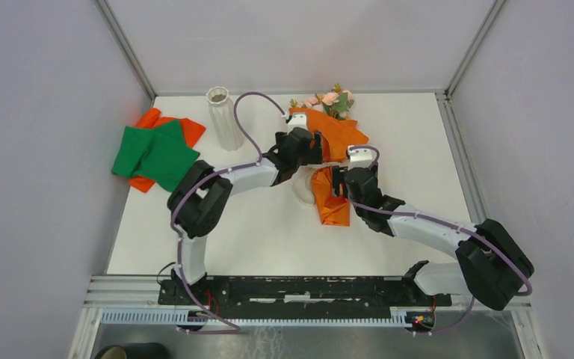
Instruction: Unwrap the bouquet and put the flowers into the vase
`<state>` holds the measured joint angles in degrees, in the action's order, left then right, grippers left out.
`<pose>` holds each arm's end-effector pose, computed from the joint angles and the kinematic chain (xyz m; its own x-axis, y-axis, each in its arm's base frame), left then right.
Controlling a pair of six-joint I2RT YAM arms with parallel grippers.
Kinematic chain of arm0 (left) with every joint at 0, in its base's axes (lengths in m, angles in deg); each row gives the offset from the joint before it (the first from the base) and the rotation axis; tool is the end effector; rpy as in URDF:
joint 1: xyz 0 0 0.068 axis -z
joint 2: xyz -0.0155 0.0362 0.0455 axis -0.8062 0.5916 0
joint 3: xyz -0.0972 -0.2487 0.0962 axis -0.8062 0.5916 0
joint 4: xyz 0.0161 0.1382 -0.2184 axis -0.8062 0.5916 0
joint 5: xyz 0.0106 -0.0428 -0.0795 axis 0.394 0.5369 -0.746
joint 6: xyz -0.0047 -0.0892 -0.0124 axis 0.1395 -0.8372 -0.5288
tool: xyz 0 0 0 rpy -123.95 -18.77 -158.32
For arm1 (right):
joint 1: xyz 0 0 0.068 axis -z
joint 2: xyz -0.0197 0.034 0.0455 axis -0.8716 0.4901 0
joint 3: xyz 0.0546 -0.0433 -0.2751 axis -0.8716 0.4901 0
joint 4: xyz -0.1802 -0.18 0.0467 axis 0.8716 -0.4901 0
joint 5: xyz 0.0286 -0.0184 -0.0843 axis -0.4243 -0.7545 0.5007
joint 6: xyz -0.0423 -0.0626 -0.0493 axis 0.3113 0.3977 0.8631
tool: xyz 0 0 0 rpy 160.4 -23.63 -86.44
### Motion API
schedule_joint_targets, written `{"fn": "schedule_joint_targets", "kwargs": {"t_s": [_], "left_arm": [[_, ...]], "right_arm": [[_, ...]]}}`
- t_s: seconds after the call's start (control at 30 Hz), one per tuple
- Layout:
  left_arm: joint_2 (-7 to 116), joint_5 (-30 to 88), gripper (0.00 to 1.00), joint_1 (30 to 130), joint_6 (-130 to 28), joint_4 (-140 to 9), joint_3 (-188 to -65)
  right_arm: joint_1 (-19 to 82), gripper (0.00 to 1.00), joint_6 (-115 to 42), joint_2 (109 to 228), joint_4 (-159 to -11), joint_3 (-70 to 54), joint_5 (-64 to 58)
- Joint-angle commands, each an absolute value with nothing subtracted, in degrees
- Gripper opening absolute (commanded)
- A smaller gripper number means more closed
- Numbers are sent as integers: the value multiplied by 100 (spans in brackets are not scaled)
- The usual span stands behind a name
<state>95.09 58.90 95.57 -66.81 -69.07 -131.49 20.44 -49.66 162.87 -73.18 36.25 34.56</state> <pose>0.3855 -0.3055 0.1773 -0.5388 -0.0957 -0.8370 0.1604 0.9637 -0.2135 0.2455 0.1544 0.1783 -0.4635 -0.0100 -0.8860 -0.0823 0.9961 0.0318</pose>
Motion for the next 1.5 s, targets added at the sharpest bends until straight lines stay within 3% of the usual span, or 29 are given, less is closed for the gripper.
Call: {"fn": "schedule_joint_targets", "kwargs": {"t_s": [0.0,0.17,0.3,0.57,0.8,1.47], "left_arm": [[8141,6288,100,9437,-6641,-7255,-12336],[7033,6364,100,9375,-6703,-7340,-11317],[6526,6292,100,9372,-6797,-7343,-10848],[6366,6186,100,9372,-6828,-7435,-10677],[6263,6133,100,9379,-6853,-7482,-10527],[6402,6168,100,9373,-6833,-7503,-10462]], "right_arm": [[2349,87,-4417,16029,-7569,2776,3919],[3134,98,-3754,16549,-7796,2359,2888],[3312,98,-2639,16999,-8188,2138,2031],[3325,98,-1837,16851,-8526,2326,2166],[3474,98,-2159,17463,-8939,2129,3137],[3656,98,-2340,18869,-8585,1439,3011]]}}
